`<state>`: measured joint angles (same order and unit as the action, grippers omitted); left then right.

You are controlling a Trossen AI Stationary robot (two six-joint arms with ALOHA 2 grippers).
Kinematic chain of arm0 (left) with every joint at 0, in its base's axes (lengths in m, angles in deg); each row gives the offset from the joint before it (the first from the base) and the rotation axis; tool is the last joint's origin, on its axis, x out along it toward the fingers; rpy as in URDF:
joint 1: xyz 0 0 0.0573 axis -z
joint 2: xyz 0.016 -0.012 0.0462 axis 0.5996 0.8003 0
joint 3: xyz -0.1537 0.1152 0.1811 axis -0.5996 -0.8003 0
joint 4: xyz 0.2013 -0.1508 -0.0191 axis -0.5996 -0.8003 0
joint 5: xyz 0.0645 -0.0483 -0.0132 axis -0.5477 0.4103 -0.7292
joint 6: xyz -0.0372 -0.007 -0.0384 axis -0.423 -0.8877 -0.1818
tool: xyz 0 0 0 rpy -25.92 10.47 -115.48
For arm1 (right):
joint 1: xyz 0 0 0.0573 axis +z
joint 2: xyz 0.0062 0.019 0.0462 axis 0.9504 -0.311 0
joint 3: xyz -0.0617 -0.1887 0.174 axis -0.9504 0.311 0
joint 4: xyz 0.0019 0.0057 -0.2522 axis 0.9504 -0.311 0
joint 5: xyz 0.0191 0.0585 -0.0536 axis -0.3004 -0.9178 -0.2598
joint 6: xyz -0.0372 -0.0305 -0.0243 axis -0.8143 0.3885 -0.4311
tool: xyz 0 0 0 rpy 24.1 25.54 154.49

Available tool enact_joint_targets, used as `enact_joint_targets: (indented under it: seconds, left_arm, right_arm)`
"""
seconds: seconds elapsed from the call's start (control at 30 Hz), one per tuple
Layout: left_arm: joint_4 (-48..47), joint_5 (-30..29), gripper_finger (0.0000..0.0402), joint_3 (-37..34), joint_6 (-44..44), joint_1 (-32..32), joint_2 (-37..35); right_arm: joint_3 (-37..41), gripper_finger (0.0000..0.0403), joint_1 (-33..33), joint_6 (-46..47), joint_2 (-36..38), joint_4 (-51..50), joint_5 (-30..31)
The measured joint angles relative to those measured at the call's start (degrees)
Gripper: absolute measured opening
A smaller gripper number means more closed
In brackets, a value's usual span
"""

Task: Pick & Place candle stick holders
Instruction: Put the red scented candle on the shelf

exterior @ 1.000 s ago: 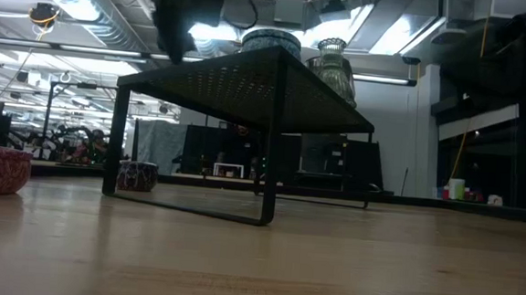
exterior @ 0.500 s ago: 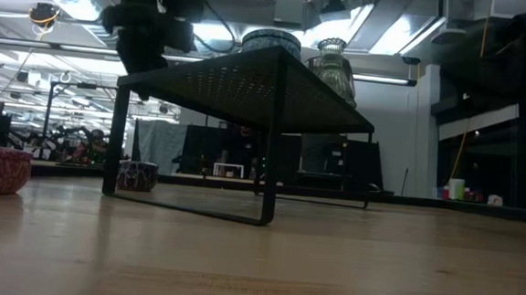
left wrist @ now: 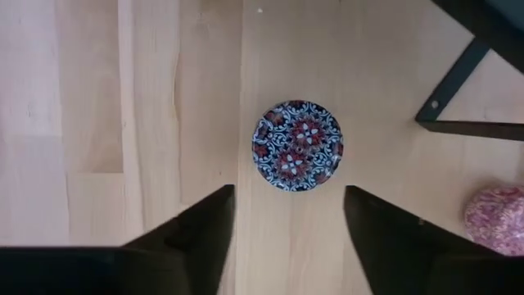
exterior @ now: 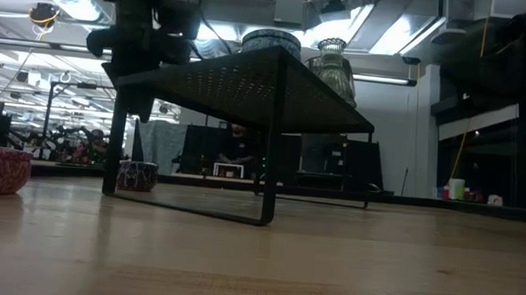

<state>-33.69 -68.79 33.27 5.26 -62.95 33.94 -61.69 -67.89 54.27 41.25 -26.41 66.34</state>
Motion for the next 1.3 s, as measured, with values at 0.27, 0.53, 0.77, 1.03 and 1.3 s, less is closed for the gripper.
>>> enact_joint_targets:
  seconds: [0.27, 0.53, 0.77, 1.03, 1.3]
  left_arm:
    - [5.1, 0.3, 0.0309, -3.9, -0.7, 0.0, 0.0]
    - [11.4, 0.3, 0.0352, -8.4, -1.2, 0.0, -0.8]
    - [15.7, 0.3, 0.0378, -11.9, -1.2, 0.0, -2.2]
    - [19.1, -0.5, 0.0391, -15.6, -4.5, 0.1, -2.2]
    - [20.7, -4.7, 0.0392, -16.4, -8.9, 0.6, -2.2]
  right_arm:
    - [0.0, 0.0048, 0.0, 0.0, 0.0, 0.0, 0.0]
    - [0.0, 0.0048, 0.0, 0.0, 0.0, 0.0, 0.0]
    - [0.0, 0.0048, 0.0, 0.0, 0.0, 0.0, 0.0]
    - [0.0, 0.0048, 0.0, 0.0, 0.0, 0.0, 0.0]
    - [0.0, 0.0048, 0.0, 0.0, 0.0, 0.0, 0.0]
